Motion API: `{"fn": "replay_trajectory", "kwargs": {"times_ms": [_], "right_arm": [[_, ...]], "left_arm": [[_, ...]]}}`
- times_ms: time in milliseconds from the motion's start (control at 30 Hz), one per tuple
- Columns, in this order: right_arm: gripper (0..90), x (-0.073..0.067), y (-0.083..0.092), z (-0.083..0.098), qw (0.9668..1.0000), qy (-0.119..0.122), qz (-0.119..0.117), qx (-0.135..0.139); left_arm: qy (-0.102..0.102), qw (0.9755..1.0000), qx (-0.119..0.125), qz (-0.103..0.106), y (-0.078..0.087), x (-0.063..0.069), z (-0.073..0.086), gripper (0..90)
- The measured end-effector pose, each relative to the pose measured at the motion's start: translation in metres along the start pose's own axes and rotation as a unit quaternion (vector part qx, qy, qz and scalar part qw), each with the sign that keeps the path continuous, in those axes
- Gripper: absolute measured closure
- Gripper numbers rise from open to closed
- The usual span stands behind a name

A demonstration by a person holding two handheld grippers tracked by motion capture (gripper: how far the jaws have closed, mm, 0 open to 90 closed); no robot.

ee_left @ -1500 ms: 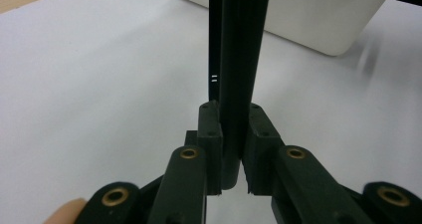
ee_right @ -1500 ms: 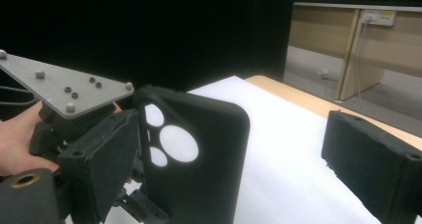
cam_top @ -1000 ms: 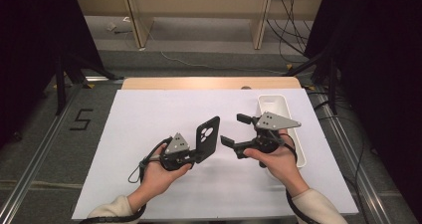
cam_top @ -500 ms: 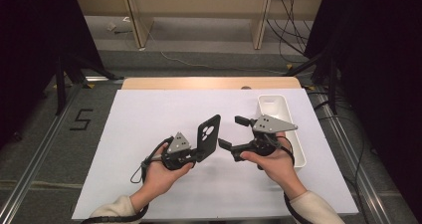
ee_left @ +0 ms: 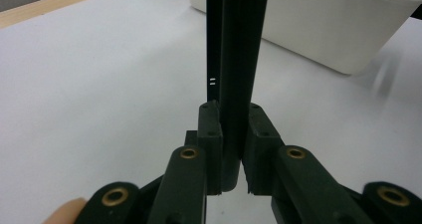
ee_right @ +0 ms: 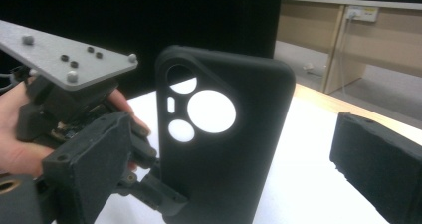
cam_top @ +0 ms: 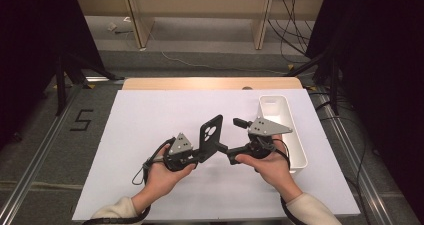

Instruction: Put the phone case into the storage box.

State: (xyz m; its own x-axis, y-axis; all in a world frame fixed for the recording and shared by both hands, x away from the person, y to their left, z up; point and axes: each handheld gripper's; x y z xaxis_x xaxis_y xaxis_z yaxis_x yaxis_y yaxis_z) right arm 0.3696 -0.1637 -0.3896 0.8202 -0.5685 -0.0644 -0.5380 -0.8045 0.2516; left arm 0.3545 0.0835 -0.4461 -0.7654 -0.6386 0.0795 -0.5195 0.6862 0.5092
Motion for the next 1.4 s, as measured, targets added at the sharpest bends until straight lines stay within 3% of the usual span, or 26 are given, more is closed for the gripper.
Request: {"fn": "replay_trajectory", "kwargs": {"times_ms": [400,1033,1400], "right_arm": [[0.6,-0.008,-0.009,-0.001,0.9999,-0.002,0.011,0.008],[0.4,-0.012,-0.028,-0.004,0.9984,-0.025,0.045,0.025],[0.6,-0.012,-0.032,-0.001,0.9980,-0.031,0.046,0.030]], "left_arm": [[0.000,1.0000,0.003,0.002,0.000,0.002,-0.001,79.8],[-0.003,1.0000,0.005,0.002,-0.002,0.004,-0.002,79.9],[-0.004,1.0000,0.003,0.004,-0.003,0.005,-0.001,79.9]]}}
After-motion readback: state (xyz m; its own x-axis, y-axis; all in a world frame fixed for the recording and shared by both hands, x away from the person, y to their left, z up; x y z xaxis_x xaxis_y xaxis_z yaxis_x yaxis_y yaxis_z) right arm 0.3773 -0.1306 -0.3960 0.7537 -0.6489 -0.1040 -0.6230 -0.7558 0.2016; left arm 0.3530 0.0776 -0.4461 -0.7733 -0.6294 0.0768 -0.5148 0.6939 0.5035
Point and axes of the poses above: each handheld gripper's, and its own axes: y roughly backward along the jaws, z roughly out of its underside, x roughly to its right, and after that the axes turned 1 degree about -y, right-handed
